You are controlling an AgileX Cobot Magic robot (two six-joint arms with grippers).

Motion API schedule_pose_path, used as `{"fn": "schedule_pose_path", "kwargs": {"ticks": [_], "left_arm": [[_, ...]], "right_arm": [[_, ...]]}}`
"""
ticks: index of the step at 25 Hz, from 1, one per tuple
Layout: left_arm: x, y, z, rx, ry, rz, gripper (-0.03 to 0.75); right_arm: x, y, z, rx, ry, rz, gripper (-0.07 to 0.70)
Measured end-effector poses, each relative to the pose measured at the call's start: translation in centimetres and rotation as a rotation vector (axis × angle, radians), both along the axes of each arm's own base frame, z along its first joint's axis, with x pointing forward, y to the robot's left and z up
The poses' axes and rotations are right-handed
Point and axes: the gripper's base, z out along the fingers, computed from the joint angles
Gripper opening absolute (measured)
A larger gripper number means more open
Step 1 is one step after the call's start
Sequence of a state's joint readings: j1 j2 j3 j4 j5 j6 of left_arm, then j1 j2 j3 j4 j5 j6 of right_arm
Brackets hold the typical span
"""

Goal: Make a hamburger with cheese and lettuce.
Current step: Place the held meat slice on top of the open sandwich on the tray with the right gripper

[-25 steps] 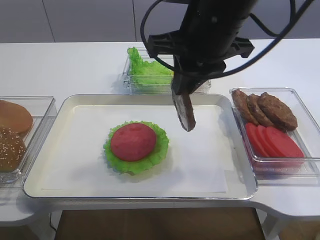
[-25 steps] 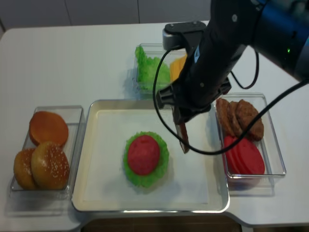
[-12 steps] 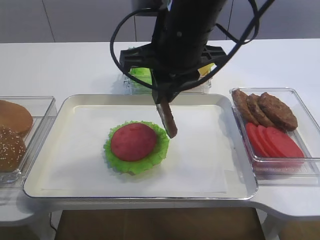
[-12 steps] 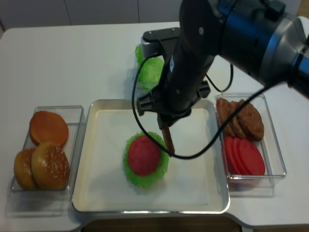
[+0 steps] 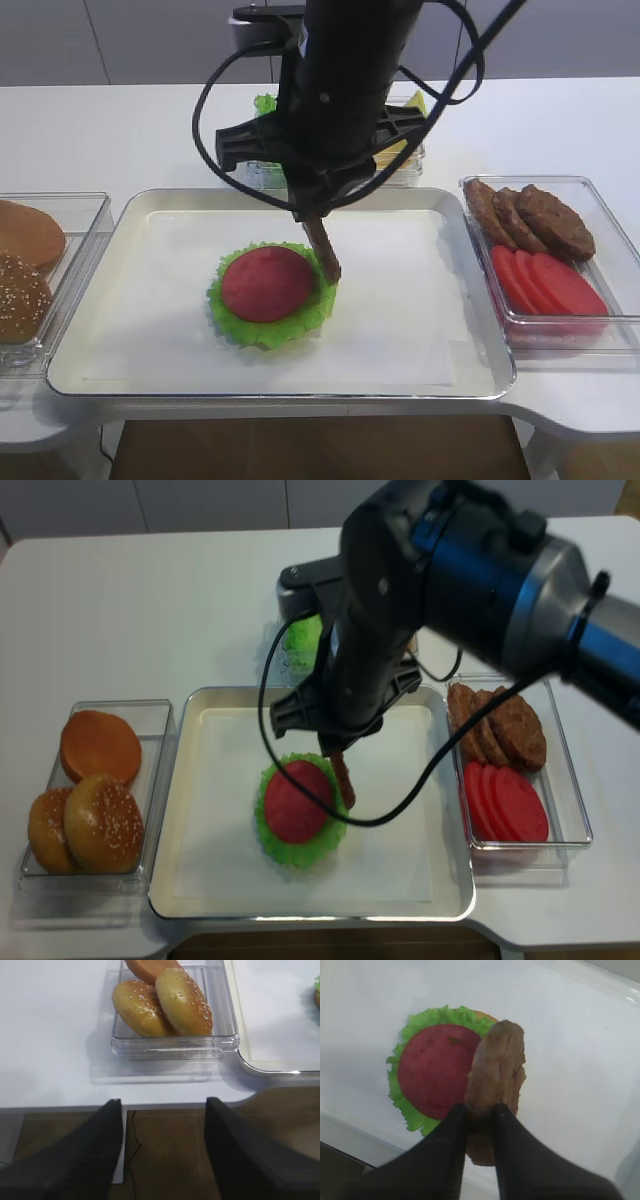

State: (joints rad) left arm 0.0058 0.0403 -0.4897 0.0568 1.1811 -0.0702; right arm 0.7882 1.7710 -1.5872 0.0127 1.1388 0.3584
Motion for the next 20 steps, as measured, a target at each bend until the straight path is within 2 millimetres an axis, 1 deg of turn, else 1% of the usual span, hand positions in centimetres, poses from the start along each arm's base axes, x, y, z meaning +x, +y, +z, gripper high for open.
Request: {"fn": "schedule_pose_path", "kwargs": {"ticks": [2, 7, 9, 13, 15, 20], "left_arm": [[0.0, 0.0, 0.0, 0.0, 0.0, 0.0, 0.391], [0.0, 0.0, 0.0, 0.0, 0.0, 0.0, 0.391], [0.0, 0.0, 0.0, 0.0, 0.0, 0.0, 0.391], [0.0, 0.0, 0.0, 0.0, 0.0, 0.0, 0.391], [0.0, 0.0, 0.0, 0.0, 0.0, 0.0, 0.391], [0.0, 0.0, 0.0, 0.0, 0.0, 0.0, 0.391]], "right_arm": [[-0.2, 0.3, 0.1, -0.005, -0.015, -0.003, 0.141], [-0.1, 0.9, 1.4, -0.007, -0.098, 0.008, 0.141], [-0.4, 1.5, 1.8, -0.016, -0.117, 0.026, 0.141], [-0.6, 2.2, 1.4, -0.079, -0.111, 0.049, 0.141], [-0.4, 2.5, 1.2, -0.111, -0.102, 0.049, 0.141], [0.5, 3.4, 1.6, -0.103, -0.121, 0.045, 0.141]]}}
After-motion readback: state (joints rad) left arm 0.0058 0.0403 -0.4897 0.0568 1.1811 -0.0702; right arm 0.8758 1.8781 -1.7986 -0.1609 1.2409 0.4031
